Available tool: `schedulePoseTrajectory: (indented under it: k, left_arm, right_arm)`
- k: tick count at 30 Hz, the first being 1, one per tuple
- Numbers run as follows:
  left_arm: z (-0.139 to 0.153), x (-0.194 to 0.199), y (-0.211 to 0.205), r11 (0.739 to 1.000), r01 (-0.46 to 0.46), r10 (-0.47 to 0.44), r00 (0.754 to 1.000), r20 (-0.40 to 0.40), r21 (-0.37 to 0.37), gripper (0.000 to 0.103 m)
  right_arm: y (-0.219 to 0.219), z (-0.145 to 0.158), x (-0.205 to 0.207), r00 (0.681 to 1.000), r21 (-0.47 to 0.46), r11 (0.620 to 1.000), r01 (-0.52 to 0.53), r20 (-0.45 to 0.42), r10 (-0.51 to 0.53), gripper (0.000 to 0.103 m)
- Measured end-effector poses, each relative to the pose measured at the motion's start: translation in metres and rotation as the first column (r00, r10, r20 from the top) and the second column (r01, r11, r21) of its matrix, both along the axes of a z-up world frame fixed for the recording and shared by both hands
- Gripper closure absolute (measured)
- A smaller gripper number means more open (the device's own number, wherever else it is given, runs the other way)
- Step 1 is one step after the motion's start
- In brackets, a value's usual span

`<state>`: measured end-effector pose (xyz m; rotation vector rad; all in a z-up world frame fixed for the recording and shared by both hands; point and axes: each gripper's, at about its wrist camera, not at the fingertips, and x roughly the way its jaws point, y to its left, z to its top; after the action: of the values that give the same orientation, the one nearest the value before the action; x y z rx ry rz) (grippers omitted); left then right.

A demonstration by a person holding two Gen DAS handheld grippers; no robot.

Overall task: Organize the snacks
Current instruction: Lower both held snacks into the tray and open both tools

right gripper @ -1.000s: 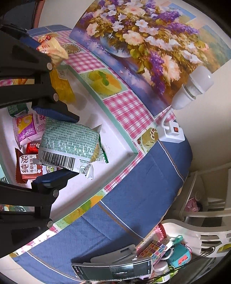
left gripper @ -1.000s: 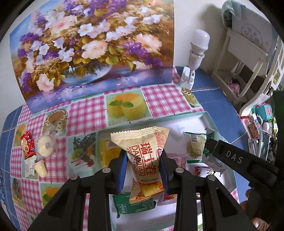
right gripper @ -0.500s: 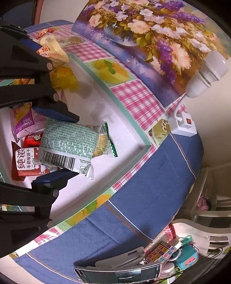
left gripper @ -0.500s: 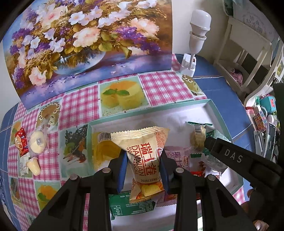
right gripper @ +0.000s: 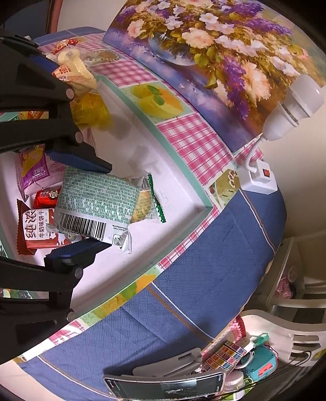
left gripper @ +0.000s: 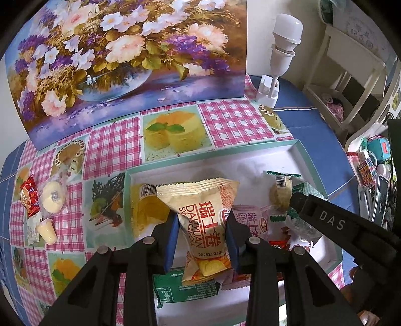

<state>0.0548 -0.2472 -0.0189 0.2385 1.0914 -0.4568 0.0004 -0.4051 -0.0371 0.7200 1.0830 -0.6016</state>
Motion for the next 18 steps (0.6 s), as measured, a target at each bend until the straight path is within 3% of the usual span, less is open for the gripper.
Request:
schedulePoseTrajectory:
  k: [4,11,16,18]
  left_arm:
    - [0.006,0.0,0.002,1.0,-0.005,0.005,1.0,0.007,-0.012,0.058]
    - [0.019,0.0,0.008,0.999,-0.015,0.016,0.999,0.03,-0.037,0.058]
    - [0.024,0.008,0.022,0.996,-0.07,0.073,0.997,0.039,-0.056,0.057]
    - [0.024,0.011,0.028,0.993,-0.1,0.103,0.994,0.038,-0.063,0.049]
  right_arm:
    - [0.001,0.002,0.002,1.0,-0.007,1.0,-0.004,0.001,0.004,0.048]
    - [0.002,0.006,0.002,1.0,-0.014,1.0,-0.005,0.005,0.005,0.048]
    - [0.003,0.004,0.002,1.0,-0.014,1.0,-0.014,-0.002,0.014,0.047]
    - [0.004,0.002,0.003,1.0,-0.011,1.0,-0.02,-0.01,0.02,0.047]
